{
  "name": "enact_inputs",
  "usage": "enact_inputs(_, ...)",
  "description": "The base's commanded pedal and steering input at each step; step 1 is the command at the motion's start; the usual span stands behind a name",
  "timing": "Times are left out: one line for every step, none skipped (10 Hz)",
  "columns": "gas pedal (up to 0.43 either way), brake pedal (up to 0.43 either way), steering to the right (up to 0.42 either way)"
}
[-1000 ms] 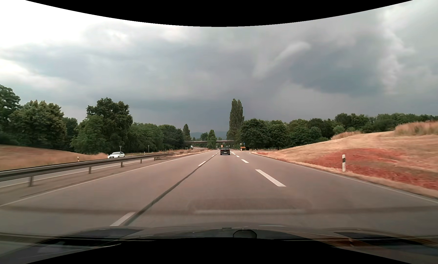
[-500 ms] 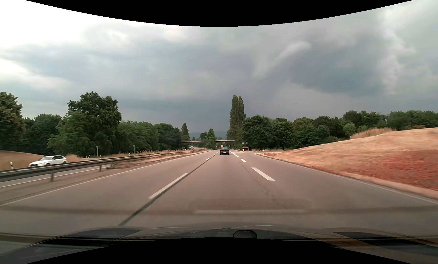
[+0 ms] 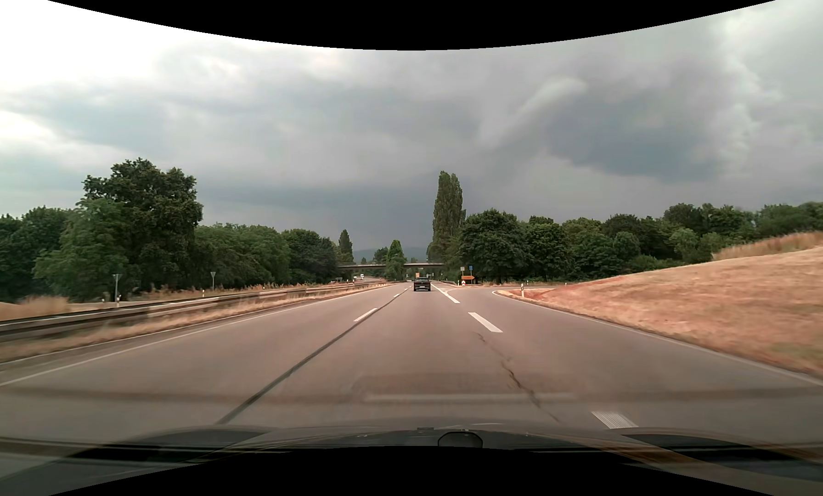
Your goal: Follow the waypoints while adhering to traffic rules and regulations
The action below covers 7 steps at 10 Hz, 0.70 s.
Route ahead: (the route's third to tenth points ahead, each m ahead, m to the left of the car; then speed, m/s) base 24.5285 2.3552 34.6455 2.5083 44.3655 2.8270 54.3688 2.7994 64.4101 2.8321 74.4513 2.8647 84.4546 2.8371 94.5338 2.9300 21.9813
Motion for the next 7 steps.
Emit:
enact_inputs(0.189,0.000,-0.003)
enact_inputs(0.189,0.000,-0.003)
enact_inputs(0.189,0.000,-0.003)
enact_inputs(0.197,0.000,-0.003)
enact_inputs(0.197,0.000,-0.003)
enact_inputs(0.209,0.000,-0.002)
enact_inputs(0.209,0.000,-0.002)
